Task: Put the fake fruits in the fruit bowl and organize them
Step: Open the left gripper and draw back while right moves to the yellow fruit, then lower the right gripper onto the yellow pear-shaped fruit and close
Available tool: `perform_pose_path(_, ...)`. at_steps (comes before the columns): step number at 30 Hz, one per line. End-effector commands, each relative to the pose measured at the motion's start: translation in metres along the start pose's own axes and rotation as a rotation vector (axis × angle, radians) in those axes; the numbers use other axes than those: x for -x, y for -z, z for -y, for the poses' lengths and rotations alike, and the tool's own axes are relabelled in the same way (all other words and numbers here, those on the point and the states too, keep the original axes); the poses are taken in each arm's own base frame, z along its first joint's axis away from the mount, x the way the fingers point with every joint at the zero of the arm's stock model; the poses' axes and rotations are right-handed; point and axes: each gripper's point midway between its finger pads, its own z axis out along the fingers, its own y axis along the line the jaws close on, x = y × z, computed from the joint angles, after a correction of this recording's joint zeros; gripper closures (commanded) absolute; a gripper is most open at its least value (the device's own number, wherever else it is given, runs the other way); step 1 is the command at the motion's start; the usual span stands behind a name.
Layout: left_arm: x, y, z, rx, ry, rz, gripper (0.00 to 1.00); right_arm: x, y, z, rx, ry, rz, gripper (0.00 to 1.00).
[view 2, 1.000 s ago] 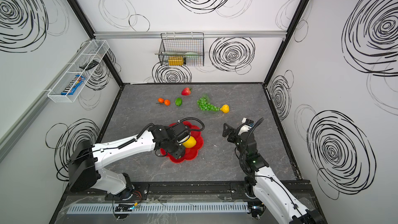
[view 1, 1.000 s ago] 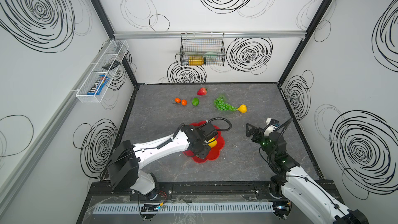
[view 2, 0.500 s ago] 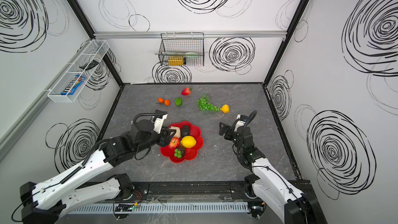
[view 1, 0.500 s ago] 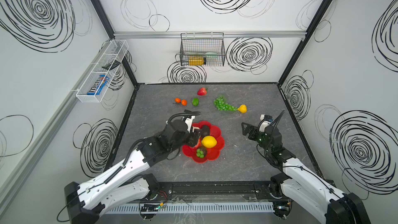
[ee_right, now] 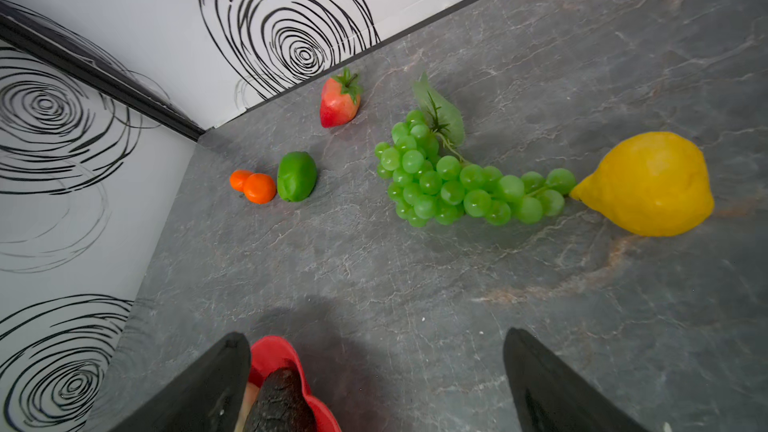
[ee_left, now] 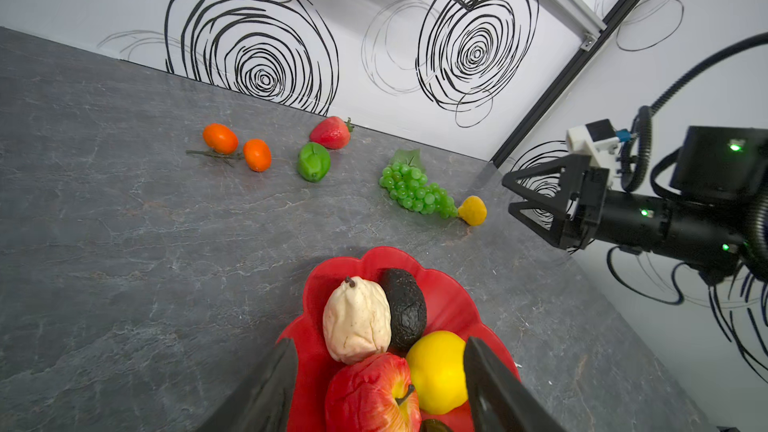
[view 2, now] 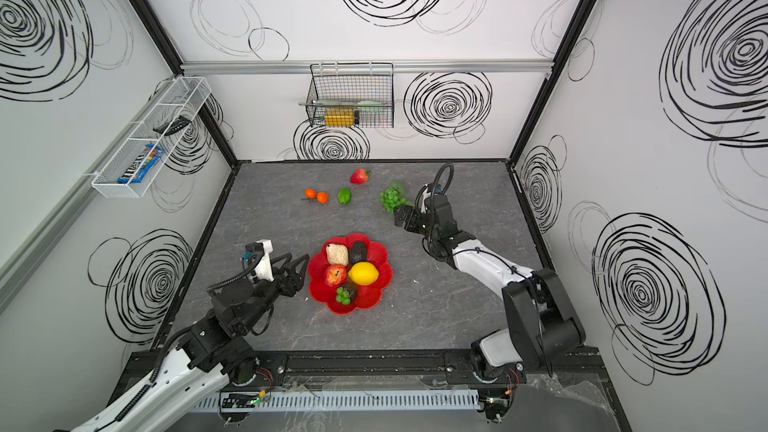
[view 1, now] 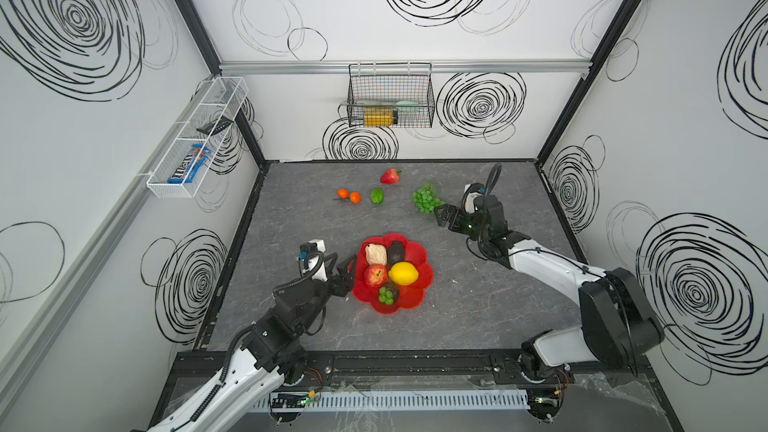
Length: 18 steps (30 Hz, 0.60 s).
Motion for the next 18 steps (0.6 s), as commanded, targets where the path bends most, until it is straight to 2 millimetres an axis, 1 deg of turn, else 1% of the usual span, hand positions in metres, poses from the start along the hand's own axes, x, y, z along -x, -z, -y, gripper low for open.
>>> perform_pose_path(1, 0.009, 0.003, -0.003, -0.033, 0.052, 0.109, 0.3, 0.008, -0.01, 0.026, -0.156, 0.031, -0.038, 0.01)
perform_pose_path(4, 0.011, 0.006, 0.001, -0.077, 0.04, 0.125, 0.29, 0.019, -0.016, 0.06, -0.278, 0.034, -0.048, 0.01)
perform_pose_path(8, 0.007, 0.002, 0.005, -0.12, 0.033, 0.108, 0.26, 0.028, -0.019, 0.102, -0.361, -0.01, -0.047, 0.01)
perform_pose_path(11, 0.004, -0.002, 0.004, -0.125, 0.037, 0.084, 0.24, 0.03, -0.024, 0.125, -0.396, -0.043, -0.061, 0.01)
perform_pose_path(14, 0.003, -0.005, 0.002, -0.126, 0.045, 0.069, 0.24, 0.031, -0.033, 0.142, -0.429, -0.062, -0.087, 0.0)
perform_pose_path(16, 0.004, -0.005, 0.002, -0.128, 0.048, 0.069, 0.23, 0.03, -0.039, 0.148, -0.425, -0.073, -0.102, 0.0)
perform_pose_path(18, 0.004, -0.005, 0.0, -0.126, 0.051, 0.07, 0.22, 0.03, -0.044, 0.15, -0.411, -0.076, -0.109, 0.02)
